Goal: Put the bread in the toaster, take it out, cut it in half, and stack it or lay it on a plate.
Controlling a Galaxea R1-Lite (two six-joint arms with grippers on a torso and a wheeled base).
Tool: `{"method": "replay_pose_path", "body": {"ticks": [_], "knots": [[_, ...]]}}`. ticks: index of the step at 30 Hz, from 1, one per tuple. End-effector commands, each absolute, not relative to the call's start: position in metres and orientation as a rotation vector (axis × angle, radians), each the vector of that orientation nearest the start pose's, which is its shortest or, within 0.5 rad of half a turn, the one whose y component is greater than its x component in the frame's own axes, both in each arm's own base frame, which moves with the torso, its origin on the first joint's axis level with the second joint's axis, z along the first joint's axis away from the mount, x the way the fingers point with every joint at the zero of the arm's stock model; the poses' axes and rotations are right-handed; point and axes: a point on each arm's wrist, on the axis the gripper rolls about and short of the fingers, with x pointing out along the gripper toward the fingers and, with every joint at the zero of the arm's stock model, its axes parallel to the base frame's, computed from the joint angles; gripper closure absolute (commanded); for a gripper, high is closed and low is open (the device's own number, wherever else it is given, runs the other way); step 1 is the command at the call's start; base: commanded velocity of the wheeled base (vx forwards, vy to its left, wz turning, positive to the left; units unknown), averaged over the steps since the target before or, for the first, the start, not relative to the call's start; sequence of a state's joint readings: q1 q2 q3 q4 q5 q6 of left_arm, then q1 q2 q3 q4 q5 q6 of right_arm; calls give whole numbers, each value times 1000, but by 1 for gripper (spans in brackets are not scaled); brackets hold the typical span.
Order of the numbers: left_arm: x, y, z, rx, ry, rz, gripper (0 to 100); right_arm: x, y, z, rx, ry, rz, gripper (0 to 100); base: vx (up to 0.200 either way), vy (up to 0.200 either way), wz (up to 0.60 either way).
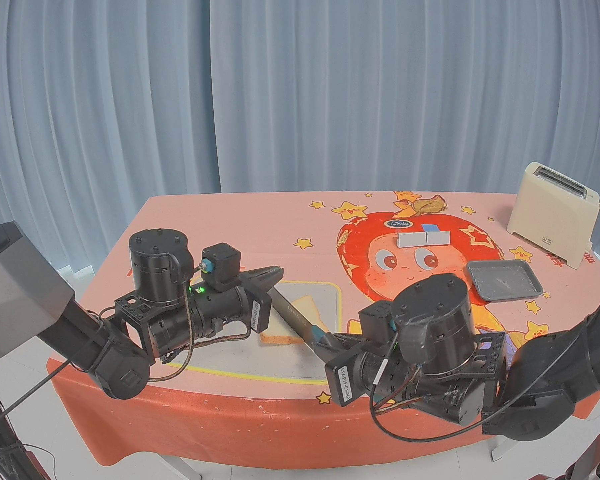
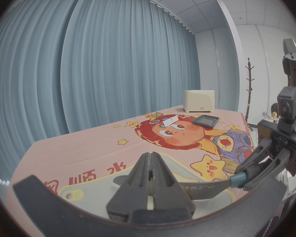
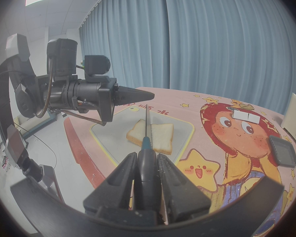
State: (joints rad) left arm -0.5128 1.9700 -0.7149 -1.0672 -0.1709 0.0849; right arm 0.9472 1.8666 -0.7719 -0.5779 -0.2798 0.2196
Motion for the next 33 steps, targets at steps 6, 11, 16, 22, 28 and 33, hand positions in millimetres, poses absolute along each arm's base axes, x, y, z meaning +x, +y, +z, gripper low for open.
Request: {"method": "replay_pose_path", "body": {"ticks": [6,11,16,22,28,33], "knots": [[296,-172,98,121,192,-694,100,196,258,116,-93,498,593,100,0,0,0],[301,-175,83,120,196,-692,100,195,258,115,-94,499,594,100,0,0,0],[303,-176,79,123,202,-691,100,195,258,115,-95,500,594,100,0,0,0],[303,-176,75,124,213,-689,100,196,258,118,-83,487,595,100,0,0,0],[303,-176,74,125,219,-690,100,196,257,118,-85,489,594,100,0,0,0],[305,-177,76,125,208,-683,100,195,257,114,-100,507,591,100,0,0,0]]}}
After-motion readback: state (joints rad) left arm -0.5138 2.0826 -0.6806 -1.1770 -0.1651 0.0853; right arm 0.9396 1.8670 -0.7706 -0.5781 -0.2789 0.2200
